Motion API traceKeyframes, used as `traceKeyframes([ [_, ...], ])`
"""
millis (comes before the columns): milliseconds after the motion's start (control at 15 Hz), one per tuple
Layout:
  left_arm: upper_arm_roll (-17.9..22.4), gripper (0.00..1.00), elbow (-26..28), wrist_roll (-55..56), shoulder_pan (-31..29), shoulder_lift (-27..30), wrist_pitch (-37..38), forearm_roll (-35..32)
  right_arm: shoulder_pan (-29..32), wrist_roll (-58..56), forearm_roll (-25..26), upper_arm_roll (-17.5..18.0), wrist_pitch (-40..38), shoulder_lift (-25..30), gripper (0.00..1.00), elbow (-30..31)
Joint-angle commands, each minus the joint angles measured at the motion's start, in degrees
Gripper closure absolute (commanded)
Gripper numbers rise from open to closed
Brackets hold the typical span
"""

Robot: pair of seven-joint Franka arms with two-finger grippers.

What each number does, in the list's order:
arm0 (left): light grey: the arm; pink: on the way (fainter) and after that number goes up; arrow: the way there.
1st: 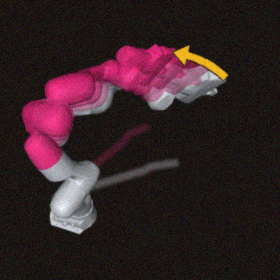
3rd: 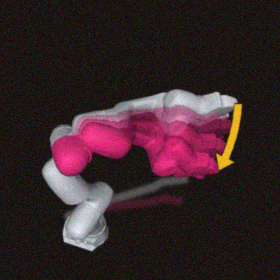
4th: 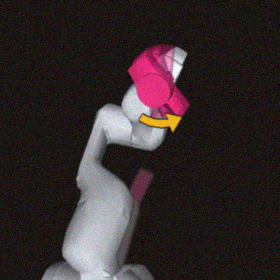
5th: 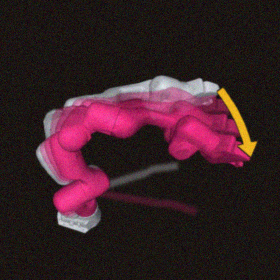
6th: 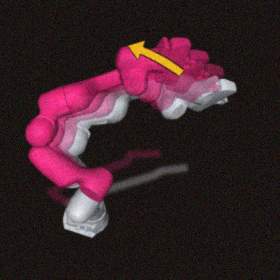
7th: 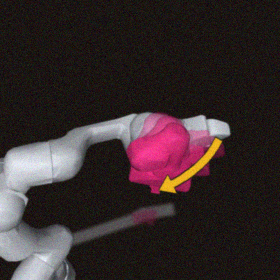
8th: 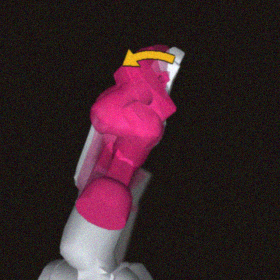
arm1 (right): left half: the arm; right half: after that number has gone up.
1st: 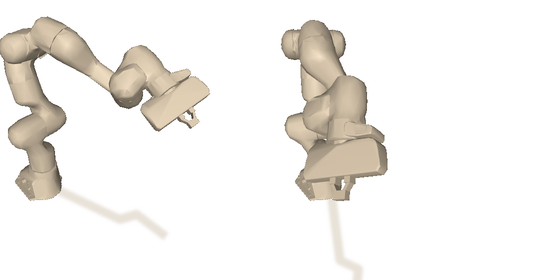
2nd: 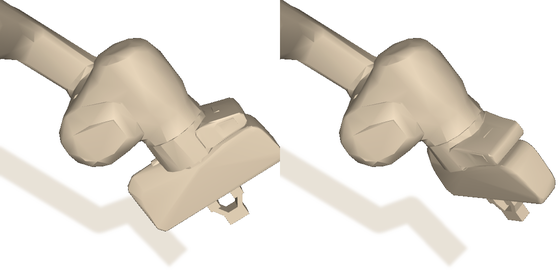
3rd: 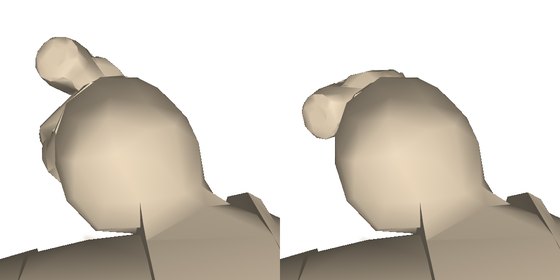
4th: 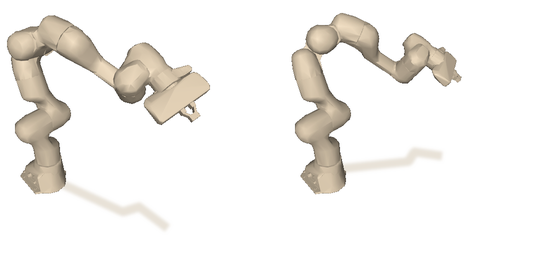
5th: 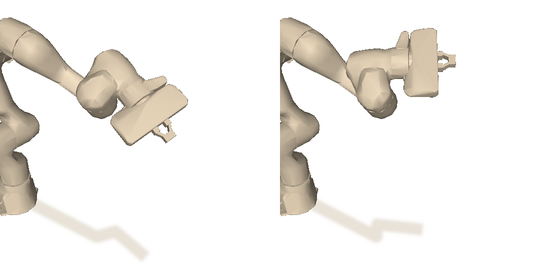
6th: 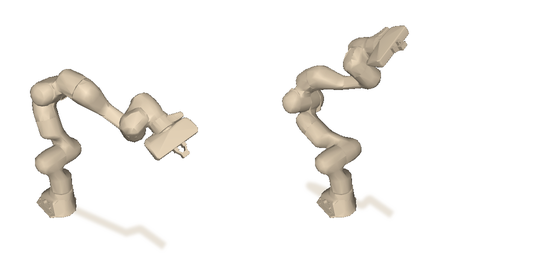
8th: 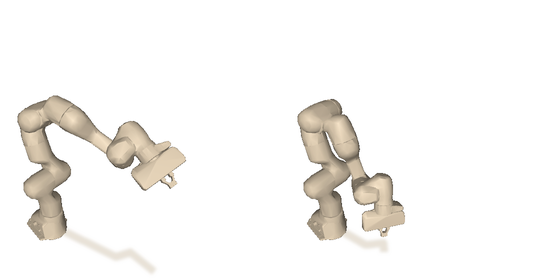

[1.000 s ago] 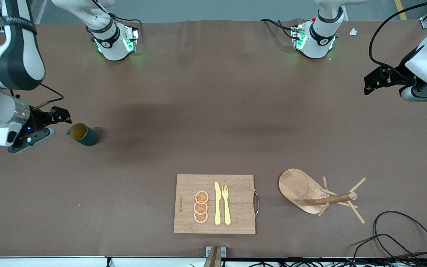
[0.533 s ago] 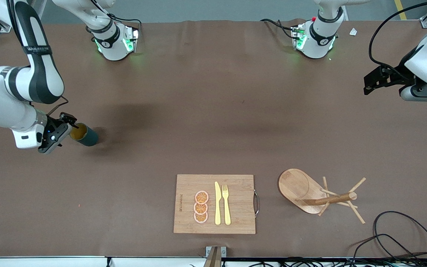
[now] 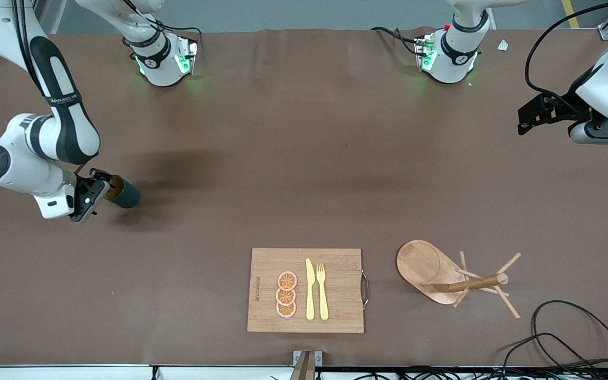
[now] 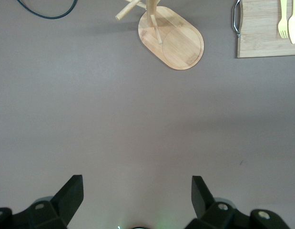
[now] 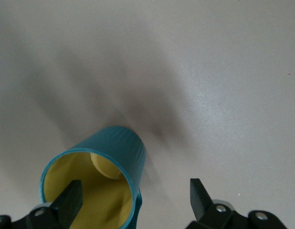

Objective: Pass cup and hang on rack
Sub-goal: 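Reach the right gripper down to the teal mug, then close the right gripper on the teal mug's rim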

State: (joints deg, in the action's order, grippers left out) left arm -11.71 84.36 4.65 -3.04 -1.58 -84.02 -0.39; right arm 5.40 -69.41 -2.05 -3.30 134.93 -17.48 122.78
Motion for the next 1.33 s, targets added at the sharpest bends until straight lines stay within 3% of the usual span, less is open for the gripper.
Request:
traceKeyframes([
  [0, -0.33, 0.0, -0.69, 0.45, -0.12, 0.44, 0.7, -0.84, 0.31, -2.39, -1.12, 0.49, 2.09, 1.05, 0.16, 2.64],
  [267, -0.33, 0.0, -0.6, 0.54, -0.21, 0.18, 0.35, -0.84, 0.31, -4.42, -1.12, 0.4, 2.09, 0.43, 0.77, 2.55],
  [467, -0.33, 0.0, -0.6, 0.54, -0.21, 0.09, -0.01, -0.84, 0.57, -7.21, -1.12, 0.4, 1.13, 0.43, 0.95, 2.64],
  [600, -0.33, 0.0, -0.43, 0.54, -0.3, 0.0, -0.09, -0.84, 0.22, -13.71, -1.12, 0.4, 1.21, 0.43, 1.0, 2.37],
  [933, -0.33, 0.0, -0.42, 0.54, -0.12, -0.17, -0.62, -0.84, -0.04, -13.56, -1.12, 0.4, 0.51, 0.96, 1.0, 1.32],
  [1267, -0.33, 0.0, -0.16, 0.62, 0.14, -0.35, -0.8, -0.84, -2.68, -3.65, -1.12, 0.4, -14.76, 1.66, 1.0, -7.8],
])
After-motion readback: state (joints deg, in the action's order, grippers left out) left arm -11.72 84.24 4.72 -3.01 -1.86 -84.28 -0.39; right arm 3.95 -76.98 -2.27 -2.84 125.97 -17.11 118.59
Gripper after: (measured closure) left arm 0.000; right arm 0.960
